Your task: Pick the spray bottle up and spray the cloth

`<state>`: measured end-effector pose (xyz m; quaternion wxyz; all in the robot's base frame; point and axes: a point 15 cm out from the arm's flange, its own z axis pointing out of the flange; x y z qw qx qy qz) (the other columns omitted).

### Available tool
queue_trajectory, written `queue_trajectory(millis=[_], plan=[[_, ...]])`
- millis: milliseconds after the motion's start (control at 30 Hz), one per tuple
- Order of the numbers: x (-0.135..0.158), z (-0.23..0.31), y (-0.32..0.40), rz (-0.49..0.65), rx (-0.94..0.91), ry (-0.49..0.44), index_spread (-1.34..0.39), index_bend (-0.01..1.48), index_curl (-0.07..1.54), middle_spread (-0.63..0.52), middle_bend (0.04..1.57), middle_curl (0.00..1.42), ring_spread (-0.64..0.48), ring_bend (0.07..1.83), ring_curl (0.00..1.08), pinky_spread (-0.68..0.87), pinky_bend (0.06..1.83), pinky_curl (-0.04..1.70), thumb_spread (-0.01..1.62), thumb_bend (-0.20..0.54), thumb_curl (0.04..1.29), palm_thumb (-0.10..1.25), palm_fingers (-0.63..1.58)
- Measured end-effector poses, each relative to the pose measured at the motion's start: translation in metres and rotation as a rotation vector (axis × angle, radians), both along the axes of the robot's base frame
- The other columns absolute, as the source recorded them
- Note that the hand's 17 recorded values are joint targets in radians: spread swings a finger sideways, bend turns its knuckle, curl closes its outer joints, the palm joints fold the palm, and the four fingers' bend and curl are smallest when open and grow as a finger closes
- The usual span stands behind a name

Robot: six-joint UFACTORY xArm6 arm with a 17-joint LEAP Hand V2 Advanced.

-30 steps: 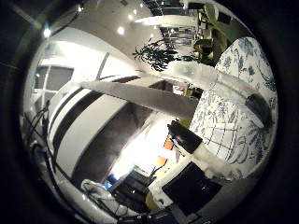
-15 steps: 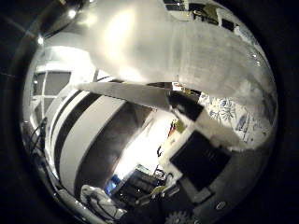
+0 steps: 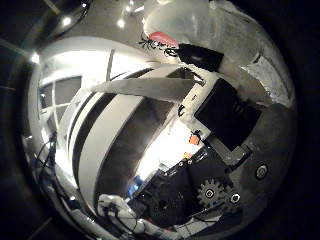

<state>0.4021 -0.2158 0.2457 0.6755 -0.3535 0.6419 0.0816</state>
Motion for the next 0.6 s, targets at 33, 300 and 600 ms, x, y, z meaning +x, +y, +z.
queue_trajectory(millis=[33,300,600], plan=[[0.001,0.007,0.002,0.007,0.001,-0.003,-0.17,1.03,0.66,-0.12,1.16,0.59,-0.16,1.33,0.54,-0.23,1.28,0.52,1.17,-0.010,0.50,1.06,1.31],[0.005,0.077,0.018,0.210,-0.079,0.035,-0.16,1.13,0.65,-0.09,1.26,0.59,-0.16,1.41,0.55,-0.18,1.30,0.65,1.19,-0.009,0.53,1.07,1.24],[-0.018,0.178,0.027,0.532,-0.353,0.255,-0.16,1.17,0.63,-0.08,1.29,0.57,-0.16,1.43,0.55,-0.18,1.24,0.77,1.18,-0.009,0.57,1.09,1.23]])
